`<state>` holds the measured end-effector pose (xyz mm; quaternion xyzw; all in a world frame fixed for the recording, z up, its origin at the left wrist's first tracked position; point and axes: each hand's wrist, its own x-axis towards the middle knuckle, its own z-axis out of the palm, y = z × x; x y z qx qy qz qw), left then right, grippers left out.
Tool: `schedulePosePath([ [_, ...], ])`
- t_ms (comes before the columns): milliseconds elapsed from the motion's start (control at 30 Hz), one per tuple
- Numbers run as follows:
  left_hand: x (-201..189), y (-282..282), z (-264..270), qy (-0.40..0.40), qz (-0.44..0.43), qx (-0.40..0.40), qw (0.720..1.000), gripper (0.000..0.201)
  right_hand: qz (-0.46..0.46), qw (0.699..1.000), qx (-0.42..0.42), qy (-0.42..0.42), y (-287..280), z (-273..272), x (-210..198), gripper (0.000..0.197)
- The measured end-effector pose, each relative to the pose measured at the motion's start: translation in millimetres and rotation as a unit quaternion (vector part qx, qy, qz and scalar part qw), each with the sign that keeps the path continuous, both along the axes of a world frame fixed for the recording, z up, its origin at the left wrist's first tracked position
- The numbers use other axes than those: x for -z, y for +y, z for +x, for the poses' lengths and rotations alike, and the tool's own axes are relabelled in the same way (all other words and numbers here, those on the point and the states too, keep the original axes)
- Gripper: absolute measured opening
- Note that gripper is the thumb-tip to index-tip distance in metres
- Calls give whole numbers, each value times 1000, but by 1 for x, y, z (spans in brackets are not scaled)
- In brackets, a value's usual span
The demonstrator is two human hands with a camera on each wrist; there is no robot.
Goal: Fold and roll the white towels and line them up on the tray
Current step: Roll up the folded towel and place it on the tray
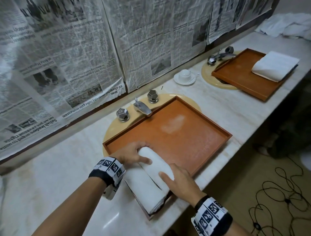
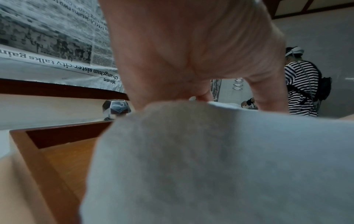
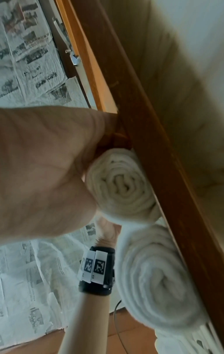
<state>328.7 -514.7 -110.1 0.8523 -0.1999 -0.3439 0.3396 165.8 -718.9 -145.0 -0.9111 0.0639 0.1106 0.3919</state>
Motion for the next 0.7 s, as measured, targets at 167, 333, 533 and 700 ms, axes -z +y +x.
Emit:
schedulePosePath([
  [167, 5, 11, -10, -59, -7, 10, 998, 51, 5, 1000, -26, 17, -4, -2, -7, 57],
  [333, 3, 15, -16, -92, 0, 17, 996, 53, 3, 999, -54, 2, -6, -10, -5, 53],
  [533, 1, 13, -23, -102, 18, 26, 994, 62, -10, 999, -45, -1, -3, -14, -10, 55],
  [700, -3, 10, -26, -89, 26, 29, 995, 68, 3, 999, -48, -1, -4, -18, -15, 57],
])
